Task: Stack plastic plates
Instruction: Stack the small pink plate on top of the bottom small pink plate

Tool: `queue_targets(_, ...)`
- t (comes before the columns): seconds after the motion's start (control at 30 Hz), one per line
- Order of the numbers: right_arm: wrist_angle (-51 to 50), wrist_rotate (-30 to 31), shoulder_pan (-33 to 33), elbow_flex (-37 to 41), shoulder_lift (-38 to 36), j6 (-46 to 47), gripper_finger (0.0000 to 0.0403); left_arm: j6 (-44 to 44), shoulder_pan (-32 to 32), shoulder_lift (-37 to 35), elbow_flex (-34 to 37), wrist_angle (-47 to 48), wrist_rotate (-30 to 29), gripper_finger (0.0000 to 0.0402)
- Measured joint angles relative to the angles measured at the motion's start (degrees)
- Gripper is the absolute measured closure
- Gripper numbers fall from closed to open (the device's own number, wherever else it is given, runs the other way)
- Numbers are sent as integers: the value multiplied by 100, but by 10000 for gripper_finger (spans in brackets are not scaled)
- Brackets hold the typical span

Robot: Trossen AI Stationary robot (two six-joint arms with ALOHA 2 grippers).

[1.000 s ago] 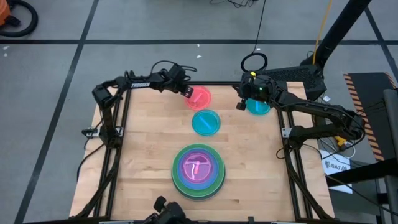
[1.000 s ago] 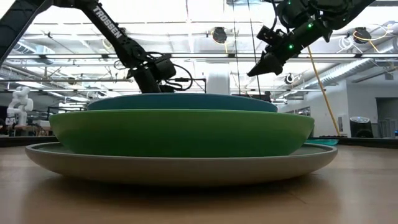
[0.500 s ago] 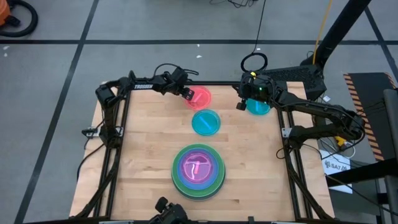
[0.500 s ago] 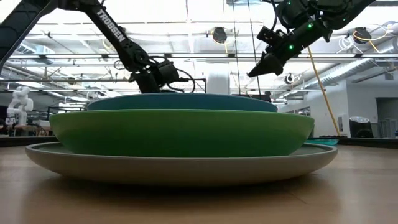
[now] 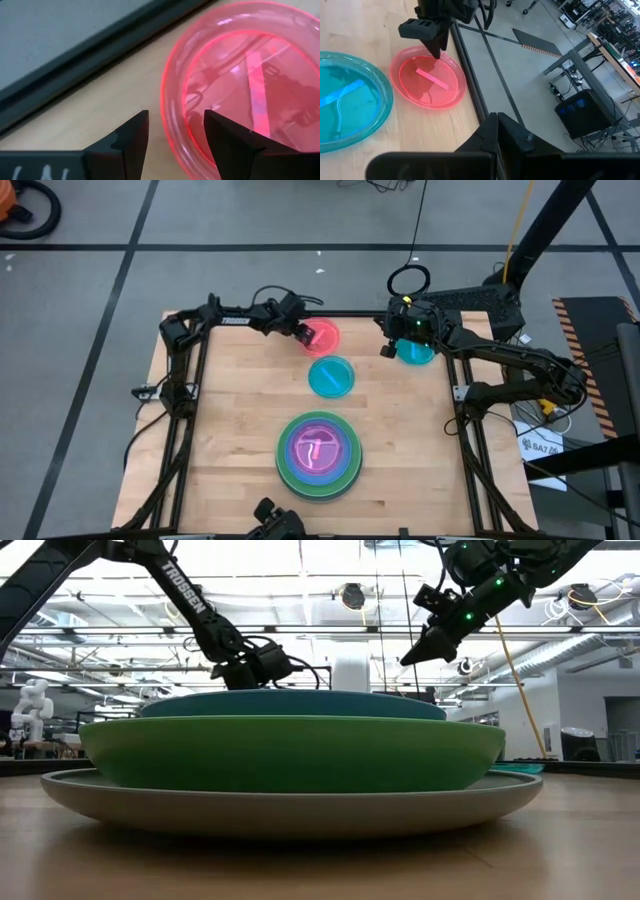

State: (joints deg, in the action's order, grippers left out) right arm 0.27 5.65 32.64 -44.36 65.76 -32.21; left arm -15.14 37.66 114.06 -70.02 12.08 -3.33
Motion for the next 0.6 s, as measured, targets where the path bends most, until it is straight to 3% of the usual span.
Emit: queue_targets(0.6, -146, 2, 0, 0, 0, 1, 399, 109, -85, 0, 0, 9, -187, 206)
